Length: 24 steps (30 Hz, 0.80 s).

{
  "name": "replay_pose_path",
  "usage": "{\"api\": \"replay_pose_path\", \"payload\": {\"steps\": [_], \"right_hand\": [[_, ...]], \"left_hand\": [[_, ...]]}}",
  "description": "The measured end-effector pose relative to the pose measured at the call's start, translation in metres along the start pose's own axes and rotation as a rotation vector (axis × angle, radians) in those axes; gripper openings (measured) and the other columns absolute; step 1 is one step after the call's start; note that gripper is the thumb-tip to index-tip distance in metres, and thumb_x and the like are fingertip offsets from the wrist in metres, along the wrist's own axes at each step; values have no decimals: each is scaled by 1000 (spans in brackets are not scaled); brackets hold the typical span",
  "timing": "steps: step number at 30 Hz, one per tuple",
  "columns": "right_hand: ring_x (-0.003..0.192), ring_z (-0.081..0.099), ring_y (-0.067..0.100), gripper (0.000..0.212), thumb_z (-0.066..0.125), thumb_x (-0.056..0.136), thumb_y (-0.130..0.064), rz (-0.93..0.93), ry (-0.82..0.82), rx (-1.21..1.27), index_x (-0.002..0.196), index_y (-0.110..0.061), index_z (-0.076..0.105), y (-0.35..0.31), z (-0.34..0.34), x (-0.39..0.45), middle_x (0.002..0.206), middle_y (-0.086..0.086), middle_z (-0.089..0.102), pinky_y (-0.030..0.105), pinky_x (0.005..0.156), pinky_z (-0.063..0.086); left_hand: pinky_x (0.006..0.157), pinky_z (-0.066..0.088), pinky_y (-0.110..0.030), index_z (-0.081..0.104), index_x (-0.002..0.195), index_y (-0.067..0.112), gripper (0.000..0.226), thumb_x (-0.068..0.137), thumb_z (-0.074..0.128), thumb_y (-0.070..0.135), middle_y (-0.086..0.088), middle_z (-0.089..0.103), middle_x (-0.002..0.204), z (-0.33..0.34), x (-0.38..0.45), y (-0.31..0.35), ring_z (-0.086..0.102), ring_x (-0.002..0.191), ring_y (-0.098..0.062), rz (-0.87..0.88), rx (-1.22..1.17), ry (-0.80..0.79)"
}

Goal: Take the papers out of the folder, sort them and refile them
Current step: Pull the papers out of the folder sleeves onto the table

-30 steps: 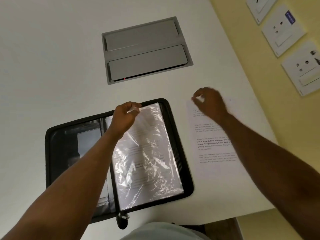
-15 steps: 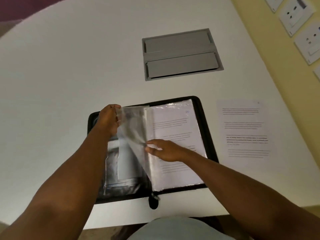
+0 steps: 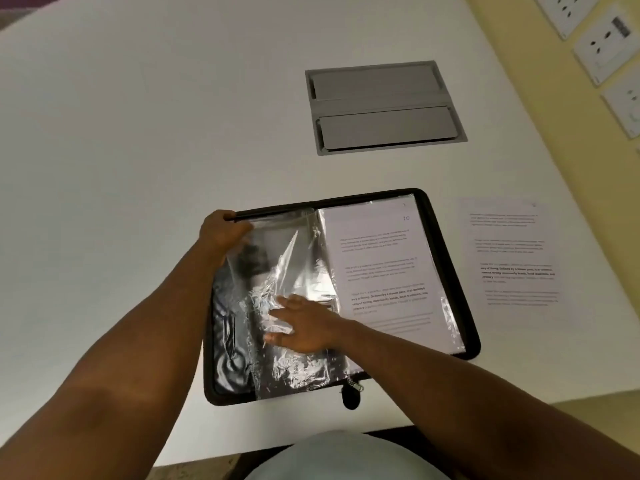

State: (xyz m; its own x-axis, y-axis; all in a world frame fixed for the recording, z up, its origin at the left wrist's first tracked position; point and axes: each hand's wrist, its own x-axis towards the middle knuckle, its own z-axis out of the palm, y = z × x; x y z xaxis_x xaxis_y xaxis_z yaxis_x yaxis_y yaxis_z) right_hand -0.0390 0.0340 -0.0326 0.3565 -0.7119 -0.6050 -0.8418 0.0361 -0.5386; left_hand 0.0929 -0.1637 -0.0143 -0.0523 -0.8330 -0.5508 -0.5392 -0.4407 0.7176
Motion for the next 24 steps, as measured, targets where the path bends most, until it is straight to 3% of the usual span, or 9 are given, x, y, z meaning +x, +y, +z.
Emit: {"api": "replay_pose_path", "payload": {"steps": [3, 7, 8, 10, 13, 15, 18, 24], "right_hand": [[150, -2, 22, 75, 33, 94, -65, -39, -13, 37, 154, -24, 17, -19, 3, 8, 163, 0, 1, 44, 121, 5], [146, 22, 20, 68, 46, 93, -59, -94, 107, 252, 149, -22, 34, -32, 3, 20, 159, 2, 24, 42, 119, 20], [141, 32, 21, 63, 49, 93, -58, -103, 171, 283, 145, -22, 42, -28, 1, 20, 154, 3, 36, 44, 116, 28], [124, 52, 22, 50, 49, 93, -54, -98, 324, 285, 130, -21, 57, -10, -5, 17, 135, 4, 58, 44, 103, 43], [93, 61, 22, 25, 53, 92, -33, -15, 558, 251, 101, -17, 70, 35, -23, 10, 101, 5, 70, 42, 82, 52], [84, 60, 23, 15, 56, 89, -17, 73, 677, 254, 90, -13, 71, 70, -39, 2, 89, 6, 69, 43, 76, 52], [99, 58, 24, 21, 55, 94, -13, 177, 782, 184, 108, -10, 70, 118, -66, -13, 105, 8, 69, 35, 86, 47], [119, 53, 25, 30, 56, 93, -10, 297, 859, 240, 122, -8, 63, 191, -107, -35, 124, 9, 63, 32, 103, 41]], "left_hand": [[91, 54, -43, 59, 122, 15, 51, 73, 75, 17, -8, 65, 110, -7, 12, -10, 64, 102, -26, 93, 211, 77], [95, 49, -30, 60, 121, 14, 43, 79, 70, 9, -9, 67, 103, -12, 15, -6, 63, 103, -25, 165, 245, 143], [93, 46, -26, 58, 124, 11, 43, 82, 66, 7, -12, 67, 108, -12, 15, -5, 62, 105, -26, 197, 288, 177], [95, 44, -33, 56, 128, 8, 43, 85, 59, 7, -16, 62, 119, -7, 12, -4, 58, 111, -31, 285, 418, 288], [93, 46, -45, 61, 122, 7, 36, 87, 56, 13, -19, 60, 121, 21, 2, 3, 56, 109, -37, 507, 603, 375], [86, 48, -43, 66, 112, 6, 28, 88, 56, 15, -19, 62, 111, 53, -4, 11, 58, 100, -36, 641, 634, 291], [82, 48, -39, 69, 102, 7, 22, 87, 57, 17, -16, 65, 101, 105, -12, 22, 59, 95, -34, 734, 612, 92], [94, 45, -42, 57, 128, 5, 40, 91, 56, 19, -16, 57, 128, 177, -6, 37, 56, 112, -36, 725, 732, -109]]}}
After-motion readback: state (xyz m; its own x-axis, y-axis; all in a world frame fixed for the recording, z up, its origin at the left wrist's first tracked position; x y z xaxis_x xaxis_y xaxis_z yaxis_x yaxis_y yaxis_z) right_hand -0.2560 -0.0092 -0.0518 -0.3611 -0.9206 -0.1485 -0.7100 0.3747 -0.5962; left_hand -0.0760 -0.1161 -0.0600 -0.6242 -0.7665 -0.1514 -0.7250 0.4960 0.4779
